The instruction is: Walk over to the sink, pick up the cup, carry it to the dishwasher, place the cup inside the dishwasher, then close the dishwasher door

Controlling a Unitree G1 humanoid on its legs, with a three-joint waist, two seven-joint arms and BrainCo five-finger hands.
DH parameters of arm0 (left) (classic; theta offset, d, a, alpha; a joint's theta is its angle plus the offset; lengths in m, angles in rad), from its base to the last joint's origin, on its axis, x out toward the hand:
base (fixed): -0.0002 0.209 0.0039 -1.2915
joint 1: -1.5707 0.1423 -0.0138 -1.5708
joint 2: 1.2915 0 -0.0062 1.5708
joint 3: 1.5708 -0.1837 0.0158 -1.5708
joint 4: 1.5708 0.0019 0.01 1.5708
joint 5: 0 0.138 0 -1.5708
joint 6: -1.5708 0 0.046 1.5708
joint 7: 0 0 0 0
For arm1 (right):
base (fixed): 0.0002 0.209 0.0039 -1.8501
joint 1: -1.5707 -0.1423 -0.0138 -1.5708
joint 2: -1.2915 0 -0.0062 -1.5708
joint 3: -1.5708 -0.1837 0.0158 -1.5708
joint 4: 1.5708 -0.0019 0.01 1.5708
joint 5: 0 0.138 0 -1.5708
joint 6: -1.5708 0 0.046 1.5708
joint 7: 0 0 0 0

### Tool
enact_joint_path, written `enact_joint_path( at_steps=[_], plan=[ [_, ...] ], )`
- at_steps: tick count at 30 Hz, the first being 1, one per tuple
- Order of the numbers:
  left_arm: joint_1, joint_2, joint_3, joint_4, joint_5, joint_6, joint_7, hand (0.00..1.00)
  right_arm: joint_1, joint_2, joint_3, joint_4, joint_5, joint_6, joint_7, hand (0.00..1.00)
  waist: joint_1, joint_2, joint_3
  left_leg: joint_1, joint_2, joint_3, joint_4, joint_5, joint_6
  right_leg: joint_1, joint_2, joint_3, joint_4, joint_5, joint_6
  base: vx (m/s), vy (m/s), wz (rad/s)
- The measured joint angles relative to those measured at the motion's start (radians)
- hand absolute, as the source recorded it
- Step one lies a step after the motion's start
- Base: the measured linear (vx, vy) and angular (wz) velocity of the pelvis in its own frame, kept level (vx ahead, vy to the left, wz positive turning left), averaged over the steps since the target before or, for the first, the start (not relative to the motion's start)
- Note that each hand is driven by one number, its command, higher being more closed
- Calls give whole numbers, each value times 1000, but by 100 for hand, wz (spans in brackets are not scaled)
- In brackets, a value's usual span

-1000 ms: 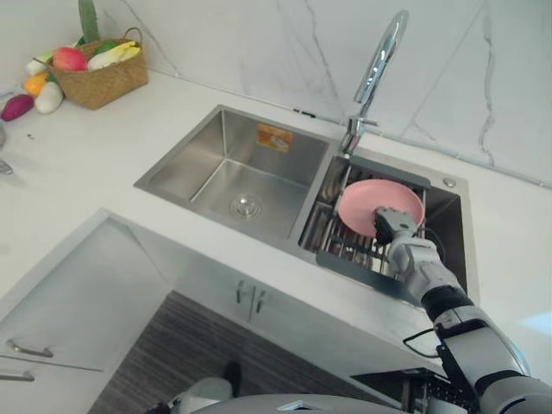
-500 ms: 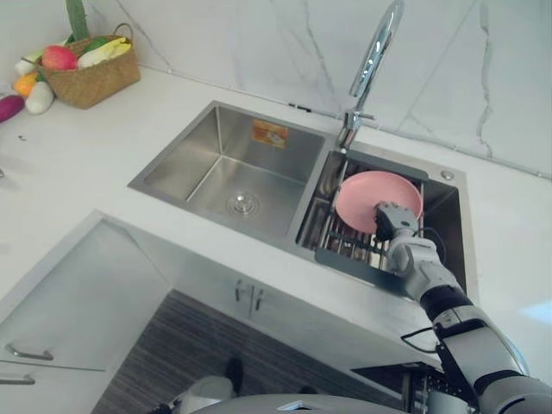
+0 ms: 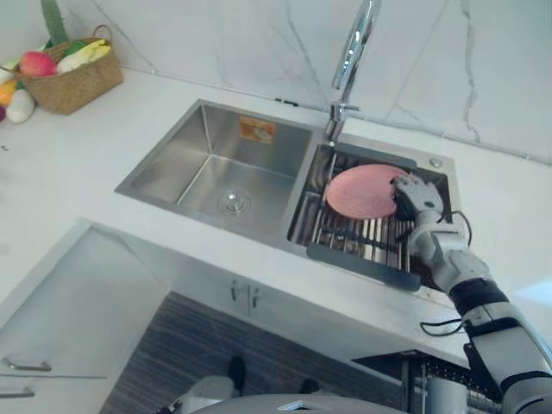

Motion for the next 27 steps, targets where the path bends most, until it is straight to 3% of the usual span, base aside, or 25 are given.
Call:
enact_joint_path(
  at_steps=[14, 23, 24, 27],
  plan=[
    [3, 1, -2, 1, 0, 0, -1, 0, 0, -14, -65, -114, -1, -44, -21, 100, -6, -2, -1, 12, 2, 11, 0, -2, -3, -3, 2, 16, 0, 4, 5, 19, 3, -3],
    [3, 4, -9, 5, 1, -1, 0, 0, 1, -38, -65, -119, 7, -65, 11, 100, -3, -7, -4, 12, 2, 14, 0, -1, -3, -4, 2, 18, 0, 7, 4, 0, 0, 0],
    [3, 4, -9, 6, 1, -1, 0, 0, 1, -38, -64, -120, 24, -66, 32, 0, -3, -7, -4, 12, 2, 14, 0, -1, -3, -5, 2, 18, 0, 7, 4, 0, 0, 0],
    [3, 5, -12, 8, 1, -1, 0, 0, 10, -38, -64, -120, 33, -72, 73, 0, -1, -9, -6, 11, 2, 14, 0, -1, -3, -7, 2, 18, 0, 7, 4, 0, 0, 0]
  ],
)
